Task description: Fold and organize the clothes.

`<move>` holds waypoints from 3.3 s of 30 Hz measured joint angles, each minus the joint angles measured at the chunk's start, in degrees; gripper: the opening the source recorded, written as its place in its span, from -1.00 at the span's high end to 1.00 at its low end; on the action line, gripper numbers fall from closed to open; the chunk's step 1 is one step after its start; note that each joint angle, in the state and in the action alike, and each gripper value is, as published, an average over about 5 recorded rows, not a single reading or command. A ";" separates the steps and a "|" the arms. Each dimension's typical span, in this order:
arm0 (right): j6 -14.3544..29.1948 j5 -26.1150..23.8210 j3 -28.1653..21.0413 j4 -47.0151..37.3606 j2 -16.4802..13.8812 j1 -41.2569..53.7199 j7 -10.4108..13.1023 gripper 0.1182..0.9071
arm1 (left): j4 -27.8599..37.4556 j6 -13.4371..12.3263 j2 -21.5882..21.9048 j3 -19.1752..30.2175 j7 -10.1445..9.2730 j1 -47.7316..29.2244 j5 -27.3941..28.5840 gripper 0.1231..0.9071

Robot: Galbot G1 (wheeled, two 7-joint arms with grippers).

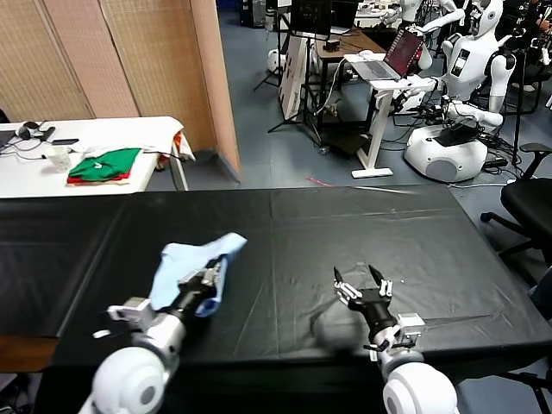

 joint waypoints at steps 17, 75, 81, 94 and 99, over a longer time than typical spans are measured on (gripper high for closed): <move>-7.56 12.16 -6.03 -1.73 -3.29 4.44 0.51 -1.00 | 4.78 -1.63 -4.57 9.61 4.96 -4.82 3.14 -0.69; -13.59 13.42 -4.08 -8.20 -5.16 12.62 4.19 -0.68 | 5.97 -10.82 -4.36 -2.37 4.70 6.07 14.01 -1.00; -7.56 7.17 -2.13 -3.39 -5.23 7.32 3.69 -0.99 | 4.22 -8.50 -3.31 -2.32 2.18 7.71 12.95 -1.00; 12.26 -8.67 -0.10 9.20 -4.17 -15.59 5.71 -1.00 | 0.72 -7.45 -1.43 -2.72 0.62 14.90 13.93 -1.00; 18.07 -13.21 -0.63 11.80 -3.10 -23.58 8.54 -1.00 | 0.07 -7.76 -0.83 -3.06 0.79 17.35 14.23 -1.00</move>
